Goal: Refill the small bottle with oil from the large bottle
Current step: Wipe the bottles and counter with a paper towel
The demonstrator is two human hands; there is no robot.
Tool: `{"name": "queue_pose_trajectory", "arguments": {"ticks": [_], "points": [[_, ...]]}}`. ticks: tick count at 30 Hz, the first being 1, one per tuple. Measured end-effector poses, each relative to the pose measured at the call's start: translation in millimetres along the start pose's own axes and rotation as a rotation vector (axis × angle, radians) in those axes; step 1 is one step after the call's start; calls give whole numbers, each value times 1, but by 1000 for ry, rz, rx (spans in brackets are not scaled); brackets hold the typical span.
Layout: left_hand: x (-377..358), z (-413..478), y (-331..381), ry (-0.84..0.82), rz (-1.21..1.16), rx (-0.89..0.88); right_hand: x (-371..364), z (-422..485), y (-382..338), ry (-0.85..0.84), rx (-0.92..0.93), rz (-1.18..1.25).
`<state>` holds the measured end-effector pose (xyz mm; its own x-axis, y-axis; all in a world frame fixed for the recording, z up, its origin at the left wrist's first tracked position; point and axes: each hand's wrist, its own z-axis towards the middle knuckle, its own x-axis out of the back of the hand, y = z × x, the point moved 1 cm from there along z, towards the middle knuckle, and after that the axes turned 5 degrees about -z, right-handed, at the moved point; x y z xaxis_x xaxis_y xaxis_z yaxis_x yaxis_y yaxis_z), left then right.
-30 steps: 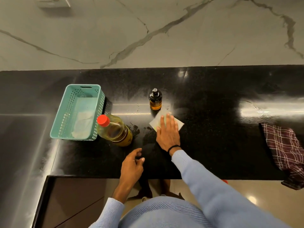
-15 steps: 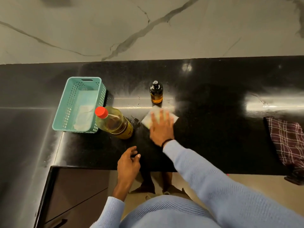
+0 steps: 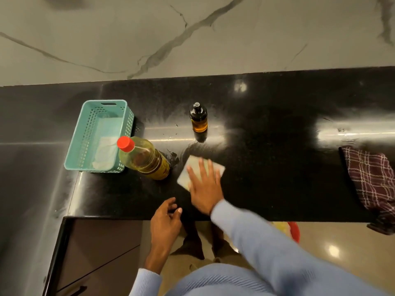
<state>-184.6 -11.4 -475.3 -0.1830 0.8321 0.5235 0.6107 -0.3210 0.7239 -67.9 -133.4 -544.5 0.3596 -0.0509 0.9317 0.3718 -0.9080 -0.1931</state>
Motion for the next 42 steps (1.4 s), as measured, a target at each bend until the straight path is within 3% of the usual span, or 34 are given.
{"name": "queue_pose_trajectory", "arguments": {"ticks": [3,7,10,12,14,18,21,24,38,40,42], "points": [[7,-4,-7,26,-30,8,-8,-41,54,75,-90,18],[8,-7,-16,45,-8,37,30,42,92,79,-365,58],[3,-3,-13,15,12,32,30,65,47,38,-231,42],[4,2,-8,12,21,12,11,27,23,5,-60,-18],[10,10,-2,49,1,0,-5,-19,32,20,-9,-44],[28,22,19,252,-80,-27,-2,-25,82,63,-187,-80],[41,39,41,423,-112,-133,3,-7,79,33,-235,-58],[46,58,59,482,-141,-185,4,-4,74,23,-265,-56],[48,97,37,283,-219,-263,31,-5,63,-3,-268,-115],[57,97,32,201,-203,-279,48,-5,46,39,-250,-5],[71,98,27,87,-205,-310,66,0,19,60,-140,284]]}}
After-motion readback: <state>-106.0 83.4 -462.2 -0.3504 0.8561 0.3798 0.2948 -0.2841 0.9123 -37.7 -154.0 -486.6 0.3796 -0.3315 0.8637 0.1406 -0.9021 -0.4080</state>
